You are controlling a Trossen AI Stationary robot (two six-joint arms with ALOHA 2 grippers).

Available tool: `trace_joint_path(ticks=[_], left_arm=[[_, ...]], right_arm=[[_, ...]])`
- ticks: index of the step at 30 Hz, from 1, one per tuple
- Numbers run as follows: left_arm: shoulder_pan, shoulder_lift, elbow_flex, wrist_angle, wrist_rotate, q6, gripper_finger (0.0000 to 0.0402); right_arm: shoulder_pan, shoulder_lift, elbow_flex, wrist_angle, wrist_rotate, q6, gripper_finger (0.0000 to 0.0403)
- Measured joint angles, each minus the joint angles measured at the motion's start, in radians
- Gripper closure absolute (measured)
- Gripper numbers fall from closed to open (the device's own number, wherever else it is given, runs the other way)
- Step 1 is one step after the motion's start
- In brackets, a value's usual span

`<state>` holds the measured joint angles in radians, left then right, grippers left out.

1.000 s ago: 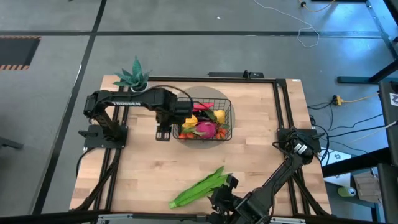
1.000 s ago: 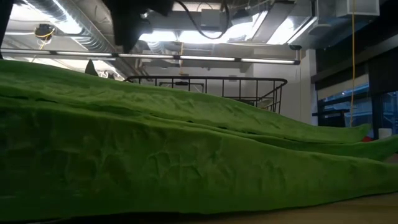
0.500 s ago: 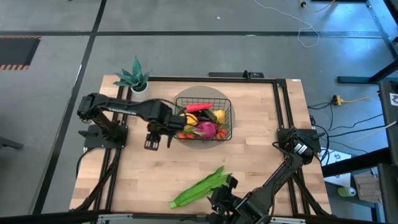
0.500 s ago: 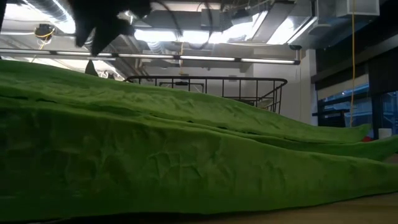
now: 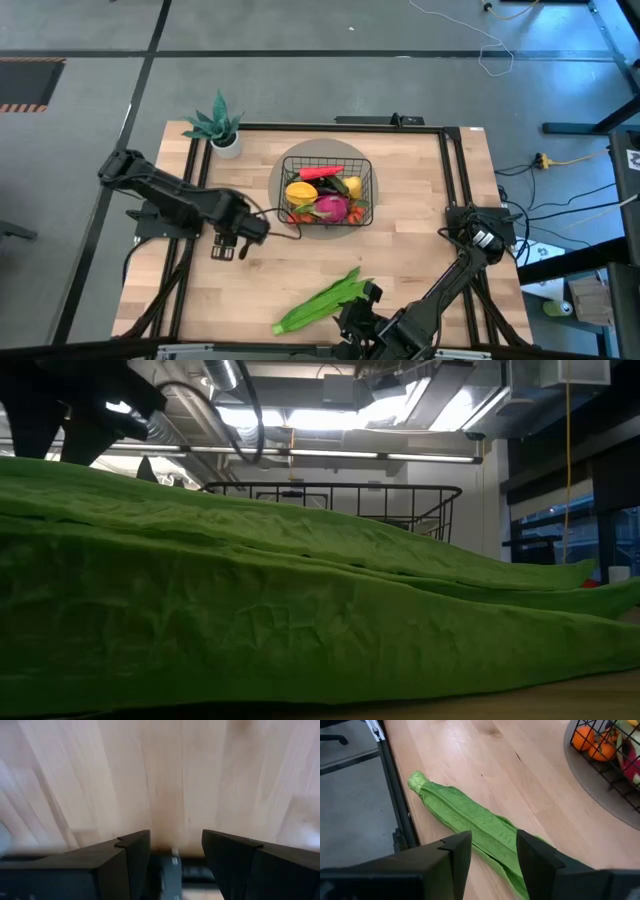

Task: Build produce basket
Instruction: Adjust the black wire basket

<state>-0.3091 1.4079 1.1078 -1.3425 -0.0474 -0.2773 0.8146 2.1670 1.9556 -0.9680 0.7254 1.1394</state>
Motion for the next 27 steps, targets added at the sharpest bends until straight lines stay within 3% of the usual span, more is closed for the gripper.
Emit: trace_joint_path(ticks=[7,15,23,27], left_arm=[[-0.108,-0.162,-0.003,0.120,-0.256,-0.057,0.0233],[-0.237,-0.325,-0.022,0.346,-0.439,-0.163,0.0233],[-0.377,-0.350,-0.179,0.539,-0.465,-0.139,0.0233],[-0.415,-0.350,-0.326,0.823,-0.564,-0.139,0.0233]], right_arm=[[-0.002,0.000,0.000,-0.001,0.044,-0.026,0.0258],[-0.005,0.000,0.000,0.001,0.053,-0.026,0.0258],[-0.033,0.000,0.000,0.003,0.077,-0.018,0.0258],[-0.061,0.000,0.000,0.004,0.050,-0.020,0.0258]])
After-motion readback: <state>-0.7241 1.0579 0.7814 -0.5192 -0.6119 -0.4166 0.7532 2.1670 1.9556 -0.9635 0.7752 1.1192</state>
